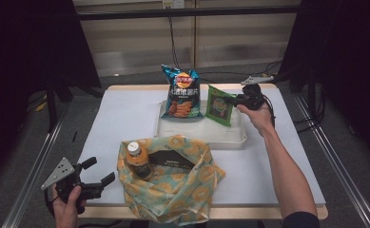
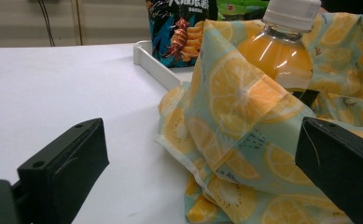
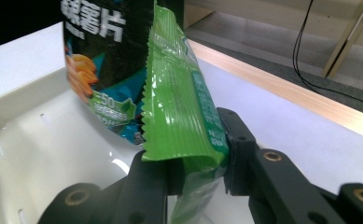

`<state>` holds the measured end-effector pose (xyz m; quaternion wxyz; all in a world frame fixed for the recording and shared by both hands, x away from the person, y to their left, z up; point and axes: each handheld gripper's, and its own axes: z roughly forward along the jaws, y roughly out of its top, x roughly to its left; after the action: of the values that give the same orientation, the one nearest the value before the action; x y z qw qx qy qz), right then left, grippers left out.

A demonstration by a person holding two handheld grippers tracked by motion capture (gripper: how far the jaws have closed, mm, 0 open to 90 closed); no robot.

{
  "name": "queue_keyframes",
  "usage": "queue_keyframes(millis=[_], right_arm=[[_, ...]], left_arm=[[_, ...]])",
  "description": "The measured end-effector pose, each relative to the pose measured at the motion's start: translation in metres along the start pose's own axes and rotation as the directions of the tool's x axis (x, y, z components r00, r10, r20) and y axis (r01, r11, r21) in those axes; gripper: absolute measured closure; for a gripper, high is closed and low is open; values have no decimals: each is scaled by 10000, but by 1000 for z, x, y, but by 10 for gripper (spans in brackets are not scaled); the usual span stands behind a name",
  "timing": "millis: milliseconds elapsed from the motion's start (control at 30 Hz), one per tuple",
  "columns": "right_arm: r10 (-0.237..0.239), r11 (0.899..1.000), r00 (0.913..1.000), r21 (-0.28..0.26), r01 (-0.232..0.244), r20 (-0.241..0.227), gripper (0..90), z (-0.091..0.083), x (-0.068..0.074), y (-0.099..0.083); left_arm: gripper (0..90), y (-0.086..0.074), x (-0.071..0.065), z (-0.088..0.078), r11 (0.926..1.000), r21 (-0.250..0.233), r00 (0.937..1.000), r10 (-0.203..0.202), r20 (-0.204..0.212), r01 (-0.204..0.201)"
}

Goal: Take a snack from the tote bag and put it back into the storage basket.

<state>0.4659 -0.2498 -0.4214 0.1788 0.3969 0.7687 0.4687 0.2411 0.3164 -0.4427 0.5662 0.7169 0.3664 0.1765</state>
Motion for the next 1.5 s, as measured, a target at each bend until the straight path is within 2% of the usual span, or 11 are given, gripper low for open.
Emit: queue_keyframes(millis=[133,367,400,467,667,767,833,1233,1333,1467,1500], right_arm=[[112,9999,9998,-72,-111,133,725,5,-3,-1],[2,10000,9995,94,-5,314,724,8,-7,7],[39,9999,9995,97,-42,328,723,9,-8,7],[151,9998,9988,133,-157,471,711,11,-11,6],[285,9993,9975,206,-299,646,667,17,-15,0],[368,9989,9964,249,-388,766,626,17,-18,0],[581,9979,9940,221,-604,928,521,16,-22,-1],[1114,9938,9848,-160,-1103,1333,309,-1,-32,-3],[1112,9932,9867,-463,-1064,1189,334,-9,-25,1],[741,9962,9946,-523,-703,733,529,-16,-8,2],[815,9955,9952,-524,-787,543,606,-17,-5,0]], left_arm=[[21,0,1,-1,9997,156,9998,203,6,-203],[21,0,0,0,10000,-4,10000,12,87,-12],[21,1,2,-1,9995,165,9996,254,86,-256],[21,0,0,-1,10000,26,10000,29,-20,-29],[21,1,0,-1,10000,-37,10000,41,47,-41],[21,0,0,-1,9999,-90,10000,-55,27,55],[21,0,0,-1,9999,-97,10000,-34,36,34],[21,0,0,0,10000,35,10000,48,57,-48],[21,1,1,-1,9997,141,9998,214,8,-215],[21,1,0,0,9998,95,9999,168,36,-169],[21,1,-1,0,9998,117,9999,159,20,-159]])
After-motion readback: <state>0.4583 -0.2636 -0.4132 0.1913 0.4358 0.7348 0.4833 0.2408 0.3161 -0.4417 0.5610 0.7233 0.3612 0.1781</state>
